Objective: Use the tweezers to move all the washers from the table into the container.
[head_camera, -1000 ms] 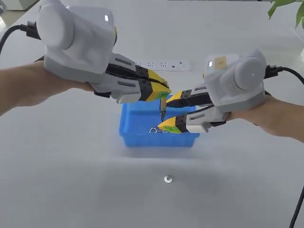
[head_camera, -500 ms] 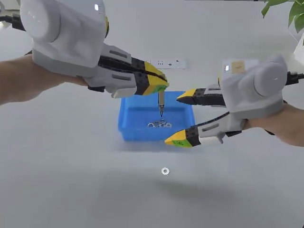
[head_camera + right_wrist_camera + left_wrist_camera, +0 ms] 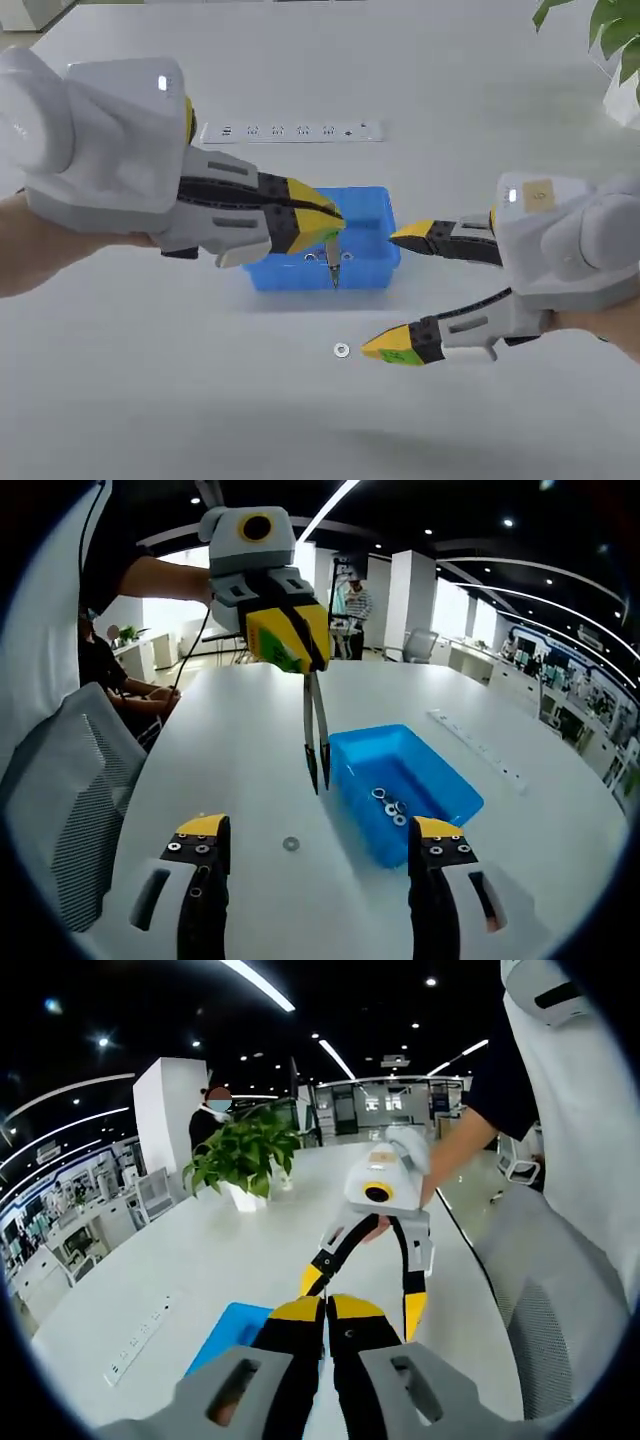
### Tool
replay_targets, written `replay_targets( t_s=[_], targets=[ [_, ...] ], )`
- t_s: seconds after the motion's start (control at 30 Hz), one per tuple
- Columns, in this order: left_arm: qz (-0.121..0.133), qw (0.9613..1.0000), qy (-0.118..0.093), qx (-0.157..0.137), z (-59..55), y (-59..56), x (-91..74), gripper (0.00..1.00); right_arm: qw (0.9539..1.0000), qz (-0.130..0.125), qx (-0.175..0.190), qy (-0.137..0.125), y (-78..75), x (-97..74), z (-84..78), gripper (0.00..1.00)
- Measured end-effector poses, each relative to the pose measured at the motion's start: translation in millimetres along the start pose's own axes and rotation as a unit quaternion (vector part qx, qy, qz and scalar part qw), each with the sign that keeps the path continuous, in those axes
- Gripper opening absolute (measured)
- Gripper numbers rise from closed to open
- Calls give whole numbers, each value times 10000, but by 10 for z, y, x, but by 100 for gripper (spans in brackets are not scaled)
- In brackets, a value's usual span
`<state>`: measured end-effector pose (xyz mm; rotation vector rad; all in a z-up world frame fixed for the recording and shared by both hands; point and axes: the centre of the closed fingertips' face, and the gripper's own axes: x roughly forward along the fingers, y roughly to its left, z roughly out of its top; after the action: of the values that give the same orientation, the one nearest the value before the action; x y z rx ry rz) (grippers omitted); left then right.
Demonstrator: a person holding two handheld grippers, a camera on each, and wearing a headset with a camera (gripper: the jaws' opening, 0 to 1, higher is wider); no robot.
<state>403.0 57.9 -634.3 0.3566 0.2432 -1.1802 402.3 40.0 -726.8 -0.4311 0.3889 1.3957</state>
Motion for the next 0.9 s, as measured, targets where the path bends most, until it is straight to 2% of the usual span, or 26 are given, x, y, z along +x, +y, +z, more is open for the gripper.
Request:
replay_targets(
  t_s=[0.23,0.33,0.43,0.63,0.9],
  targets=[
    [48,9999,85,-95,-157,-169,81,5,9998,134,145,102,201,-67,-157,84],
    [56,9997,85,-225,-233,-239,113,5,9997,142,176,136,237,-64,-192,87],
    [10,9997,170,-193,-293,-306,140,5,9996,179,165,169,273,-60,-223,88],
    [96,9994,102,-316,-302,-324,169,5,9992,213,306,168,317,-52,-268,93],
    [129,9994,197,-251,-369,-342,209,5,9984,325,458,101,436,-11,-274,98]
  ],
)
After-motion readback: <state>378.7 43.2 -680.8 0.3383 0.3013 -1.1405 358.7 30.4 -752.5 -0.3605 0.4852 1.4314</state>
